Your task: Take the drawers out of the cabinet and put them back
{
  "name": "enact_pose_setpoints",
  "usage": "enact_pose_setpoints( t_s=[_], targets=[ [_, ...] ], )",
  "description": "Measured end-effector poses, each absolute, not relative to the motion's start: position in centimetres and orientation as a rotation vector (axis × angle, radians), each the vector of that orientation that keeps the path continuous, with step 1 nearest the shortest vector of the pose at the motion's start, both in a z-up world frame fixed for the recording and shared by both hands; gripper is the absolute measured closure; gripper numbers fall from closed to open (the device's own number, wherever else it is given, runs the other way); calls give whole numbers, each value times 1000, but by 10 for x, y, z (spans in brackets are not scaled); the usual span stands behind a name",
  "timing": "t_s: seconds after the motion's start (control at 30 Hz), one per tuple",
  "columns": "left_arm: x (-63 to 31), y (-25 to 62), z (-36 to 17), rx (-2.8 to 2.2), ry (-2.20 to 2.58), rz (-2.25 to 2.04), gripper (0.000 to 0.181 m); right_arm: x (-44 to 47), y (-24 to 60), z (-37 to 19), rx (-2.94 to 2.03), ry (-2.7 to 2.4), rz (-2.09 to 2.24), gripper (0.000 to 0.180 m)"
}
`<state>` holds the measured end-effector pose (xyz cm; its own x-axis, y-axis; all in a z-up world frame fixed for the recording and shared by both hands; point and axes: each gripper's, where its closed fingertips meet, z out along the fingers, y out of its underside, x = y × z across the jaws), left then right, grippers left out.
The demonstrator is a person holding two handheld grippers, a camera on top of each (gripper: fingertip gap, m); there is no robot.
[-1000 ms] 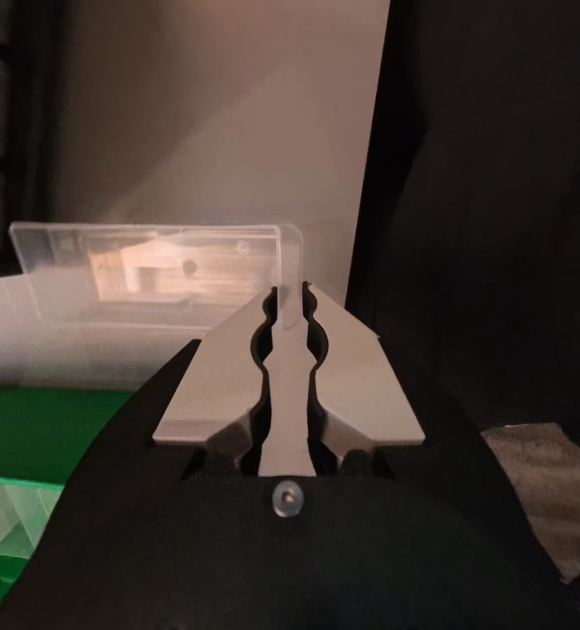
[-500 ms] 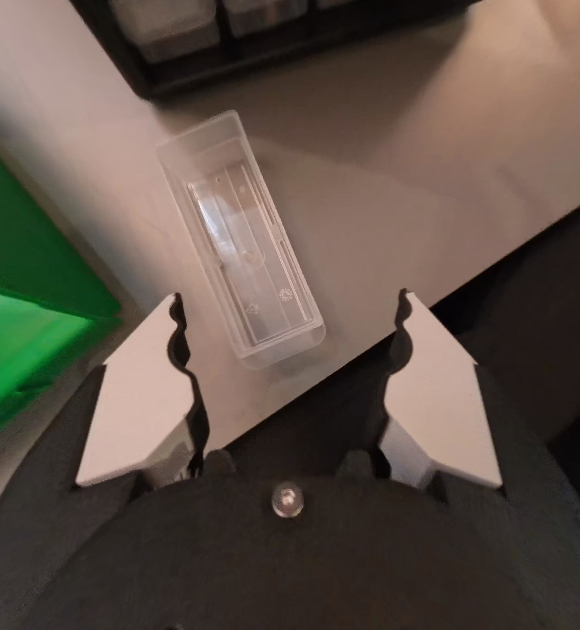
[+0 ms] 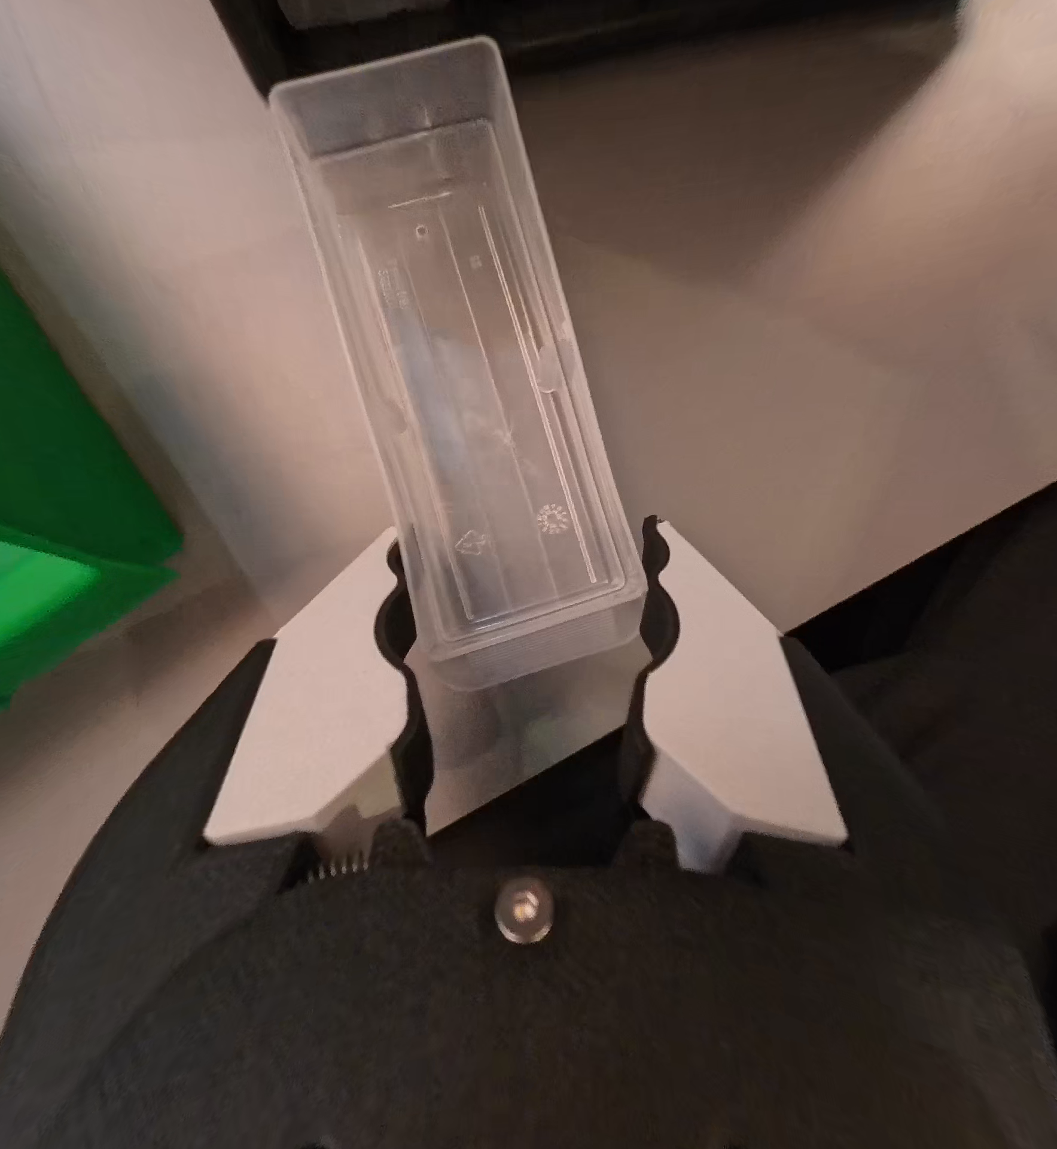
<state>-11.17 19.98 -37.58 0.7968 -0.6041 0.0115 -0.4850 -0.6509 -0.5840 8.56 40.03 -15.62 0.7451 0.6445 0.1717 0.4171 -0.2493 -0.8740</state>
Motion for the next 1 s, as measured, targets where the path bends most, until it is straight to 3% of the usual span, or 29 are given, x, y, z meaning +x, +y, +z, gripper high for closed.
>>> enact_pose_setpoints(
  t_s=[0.27, 0.6, 1.0],
  targets=[
    [-83, 199, -337, -2415, 991, -312, 108, 86, 400, -156, -1886, -817, 269, 180],
    [-58, 224, -327, -2480, 1118, -350, 109, 86, 400, -156, -1886, -816, 268, 180],
    [-51, 236, -310, -2468, 995, -415, 110, 85, 400, -156, -1885, -818, 269, 180]
  ],
)
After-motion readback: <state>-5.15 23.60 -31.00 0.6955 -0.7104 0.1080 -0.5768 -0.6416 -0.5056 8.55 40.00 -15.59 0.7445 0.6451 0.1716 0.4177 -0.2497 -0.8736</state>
